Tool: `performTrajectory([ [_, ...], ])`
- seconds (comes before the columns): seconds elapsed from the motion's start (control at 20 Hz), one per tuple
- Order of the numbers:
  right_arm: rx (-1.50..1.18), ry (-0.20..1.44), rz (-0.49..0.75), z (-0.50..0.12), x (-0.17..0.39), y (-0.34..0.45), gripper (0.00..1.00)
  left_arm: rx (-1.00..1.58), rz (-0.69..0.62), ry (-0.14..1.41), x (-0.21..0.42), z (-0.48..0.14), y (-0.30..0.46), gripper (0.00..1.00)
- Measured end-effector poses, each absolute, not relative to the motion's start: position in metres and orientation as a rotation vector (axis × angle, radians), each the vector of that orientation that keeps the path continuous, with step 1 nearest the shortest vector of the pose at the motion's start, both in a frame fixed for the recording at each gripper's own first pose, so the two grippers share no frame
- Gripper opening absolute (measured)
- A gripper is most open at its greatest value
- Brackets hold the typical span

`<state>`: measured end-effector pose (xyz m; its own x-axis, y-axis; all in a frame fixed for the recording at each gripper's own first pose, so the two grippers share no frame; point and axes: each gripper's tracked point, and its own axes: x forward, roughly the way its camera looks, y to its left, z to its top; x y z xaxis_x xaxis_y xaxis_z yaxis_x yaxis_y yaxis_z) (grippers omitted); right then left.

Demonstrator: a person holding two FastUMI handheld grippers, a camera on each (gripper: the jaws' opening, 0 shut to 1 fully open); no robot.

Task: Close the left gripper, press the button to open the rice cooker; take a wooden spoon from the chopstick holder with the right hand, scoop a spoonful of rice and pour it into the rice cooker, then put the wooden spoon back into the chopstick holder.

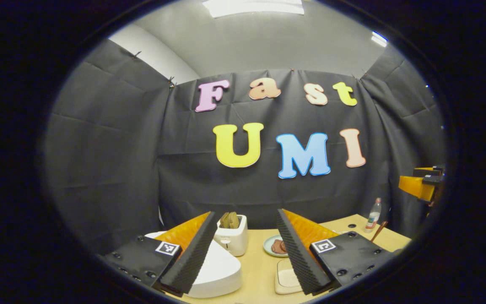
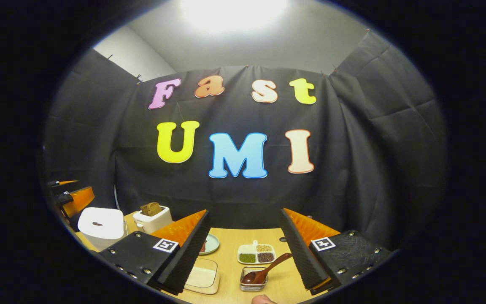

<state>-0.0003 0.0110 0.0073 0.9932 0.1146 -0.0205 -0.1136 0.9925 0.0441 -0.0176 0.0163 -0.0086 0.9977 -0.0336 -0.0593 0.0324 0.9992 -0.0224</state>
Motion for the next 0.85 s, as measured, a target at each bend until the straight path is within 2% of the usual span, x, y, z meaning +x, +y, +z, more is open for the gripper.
performTrajectory([
  [0.05,0.035,0.011,0.098,0.011,-0.002,0.006,0.99,-0.006,-0.04,0.061,-0.021,-0.01,0.014,0.94],
  [0.1,0.04,0.011,0.091,0.011,-0.003,0.005,0.99,0.01,-0.04,0.059,-0.023,-0.008,0.014,0.98],
  [0.15,0.049,0.022,0.1,0.009,-0.004,0.008,0.99,0.017,-0.041,0.046,-0.025,-0.004,0.014,0.94],
  [0.2,0.059,0.034,0.105,0.006,-0.005,0.01,0.99,0.01,-0.044,0.035,-0.027,0.0,0.013,1.0],
  [0.25,0.07,0.035,0.103,0.007,-0.005,0.011,0.99,0.001,-0.048,0.025,-0.025,0.003,0.011,0.94],
  [0.35,0.086,0.037,0.1,0.006,-0.004,0.014,0.99,-0.007,-0.051,0.019,-0.024,0.003,0.009,1.0],
  [0.4,0.088,0.038,0.103,0.005,-0.005,0.016,0.99,-0.007,-0.058,0.021,-0.023,0.003,0.007,0.94],
  [0.45,0.084,0.037,0.105,0.004,-0.005,0.017,0.98,-0.006,-0.056,0.024,-0.023,0.0,0.005,0.98],
  [0.55,0.066,0.045,0.104,0.001,-0.005,0.017,0.99,-0.007,-0.062,0.03,-0.023,-0.002,0.003,1.0],
  [0.7,0.066,0.052,0.098,-0.001,-0.005,0.016,0.99,-0.011,-0.061,0.025,-0.022,0.0,0.005,0.98],
  [0.75,0.074,0.053,0.095,0.0,-0.005,0.016,0.99,-0.008,-0.058,0.02,-0.022,0.001,0.006,0.94],
  [0.85,0.093,0.049,0.087,0.003,-0.006,0.015,0.99,-0.007,-0.056,0.013,-0.022,0.003,0.007,0.94],
])
